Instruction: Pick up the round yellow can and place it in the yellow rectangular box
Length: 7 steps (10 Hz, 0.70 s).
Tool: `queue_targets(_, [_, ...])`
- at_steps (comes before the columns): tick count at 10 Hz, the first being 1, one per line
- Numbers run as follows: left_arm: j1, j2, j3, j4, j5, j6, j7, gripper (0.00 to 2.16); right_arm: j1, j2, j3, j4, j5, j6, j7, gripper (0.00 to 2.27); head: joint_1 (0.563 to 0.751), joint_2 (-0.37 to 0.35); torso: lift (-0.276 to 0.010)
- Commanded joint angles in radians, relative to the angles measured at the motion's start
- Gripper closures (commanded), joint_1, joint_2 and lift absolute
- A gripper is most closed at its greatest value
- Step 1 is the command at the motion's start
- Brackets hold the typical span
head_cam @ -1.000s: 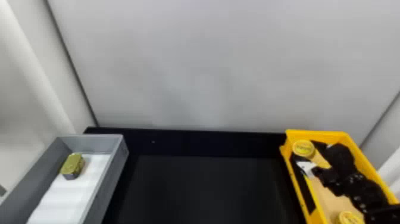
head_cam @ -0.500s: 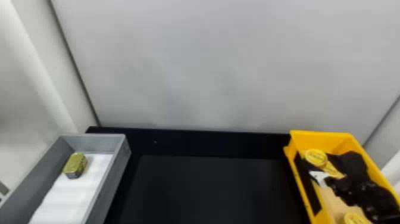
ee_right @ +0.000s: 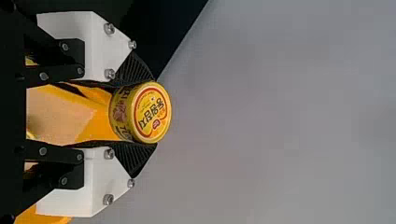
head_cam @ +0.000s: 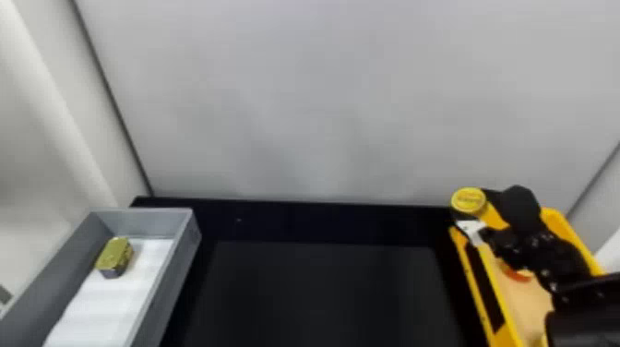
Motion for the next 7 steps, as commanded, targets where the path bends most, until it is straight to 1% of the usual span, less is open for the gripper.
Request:
queue_targets(1, [0.004,-0.003,0.007,0.001,-0.001,0.0,0.0,0.14,0.007,-0.001,0.007,-0.005,0.002,0.02,0.0,0.73,0.629,0.012,-0.055])
queue_targets(2, [0.005,-0.003,0.007,0.001,-0.001,0.0,0.0,0.14,0.01,0.002,0.015,-0.005,0.002,0.022,0.0,0.73,0.629,0.012,-0.055])
queue_targets(7, [0.005,-0.003,-0.008,0.013,-0.001,-0.003,0.001,0.14,0.01,0.026,0.119,0.023,-0.024,0.023,0.0,0.73,0.629,0.012,-0.055])
